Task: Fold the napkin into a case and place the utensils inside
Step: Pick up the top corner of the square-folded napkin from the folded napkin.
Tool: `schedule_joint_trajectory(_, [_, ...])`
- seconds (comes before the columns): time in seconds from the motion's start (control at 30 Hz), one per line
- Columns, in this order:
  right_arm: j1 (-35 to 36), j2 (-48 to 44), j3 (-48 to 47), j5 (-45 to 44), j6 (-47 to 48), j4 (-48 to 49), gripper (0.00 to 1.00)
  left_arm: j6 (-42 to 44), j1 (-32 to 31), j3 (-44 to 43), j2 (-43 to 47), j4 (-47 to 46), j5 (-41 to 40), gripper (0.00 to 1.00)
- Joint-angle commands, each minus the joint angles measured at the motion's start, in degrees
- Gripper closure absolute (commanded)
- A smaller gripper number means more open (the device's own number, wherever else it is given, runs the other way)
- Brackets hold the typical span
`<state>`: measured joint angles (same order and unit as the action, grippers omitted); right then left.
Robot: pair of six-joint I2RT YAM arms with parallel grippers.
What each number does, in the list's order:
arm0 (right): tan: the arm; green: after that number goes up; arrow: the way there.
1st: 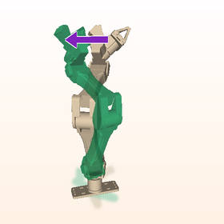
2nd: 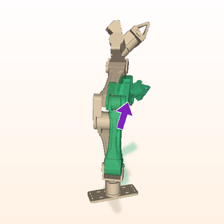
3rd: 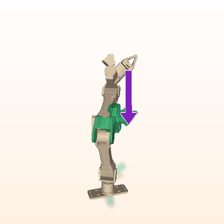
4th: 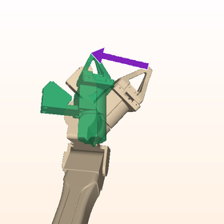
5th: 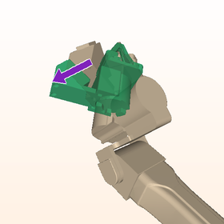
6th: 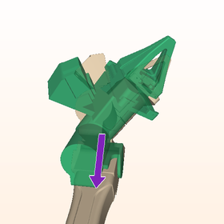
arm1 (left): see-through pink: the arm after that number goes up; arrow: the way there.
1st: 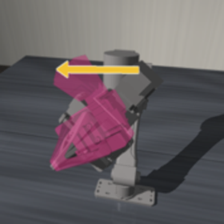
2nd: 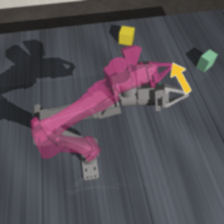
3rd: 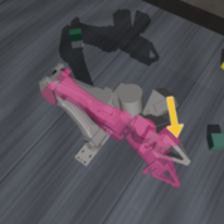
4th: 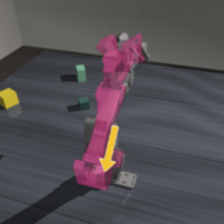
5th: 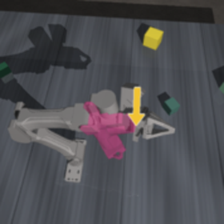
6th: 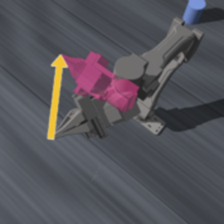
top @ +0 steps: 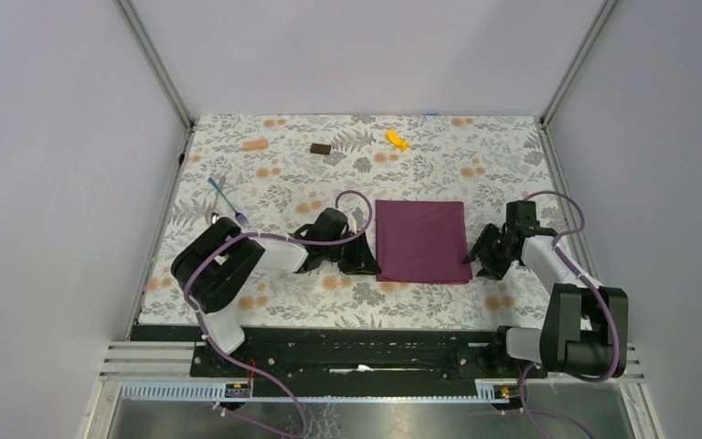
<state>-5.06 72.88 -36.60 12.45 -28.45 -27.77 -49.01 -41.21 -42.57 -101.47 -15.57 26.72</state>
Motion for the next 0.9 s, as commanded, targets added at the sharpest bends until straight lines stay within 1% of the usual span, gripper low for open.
schedule_joint_trajectory(0.0, [-0.52, 1.59, 1.3, 3.89, -1.0, 1.05, 0.44, 0.56, -0.27, 1.39, 2.39, 1.49, 0.4, 0.66])
schedule_joint_trajectory(0.07, [-0.53, 1.02, 1.41, 2.63, -0.63, 0.8, 0.44, 0.94, -0.26, 1.5, 3.54, 1.97, 0.76, 0.56])
schedule_joint_trajectory(0.1, [-0.48, 1.08, 1.38, 2.6, -0.62, 0.78, 0.44, 1.2, -0.34, 1.52, 3.98, 2.22, 0.88, 0.53])
schedule_joint_trajectory(0.17, [-0.48, 1.52, 1.4, 2.91, -0.52, 0.63, 0.45, 1.61, -0.4, 1.57, 4.13, 2.68, 0.83, 0.52])
schedule_joint_trajectory(0.23, [-0.52, 1.58, 1.51, 2.54, -0.73, 0.46, 0.47, 1.65, -0.59, 1.61, 3.52, 2.42, 1.28, 0.52])
schedule_joint_trajectory(0.5, [-0.48, 0.78, 1.61, 3.39, -0.87, 0.21, 0.5, 1.02, -1.56, 2.41, 1.16, 1.07, 0.35, 0.65])
schedule_joint_trajectory(0.6, [-0.48, -0.29, 1.76, 3.73, -0.91, 0.15, 0.52, 1.19, -1.59, 2.78, 0.86, 1.16, 0.05, 0.65])
schedule_joint_trajectory(0.87, [-0.47, -2.61, 1.97, 6.53, -1.76, -0.44, 0.53, 1.03, -1.58, 3.45, 0.76, 0.72, -0.18, 0.67])
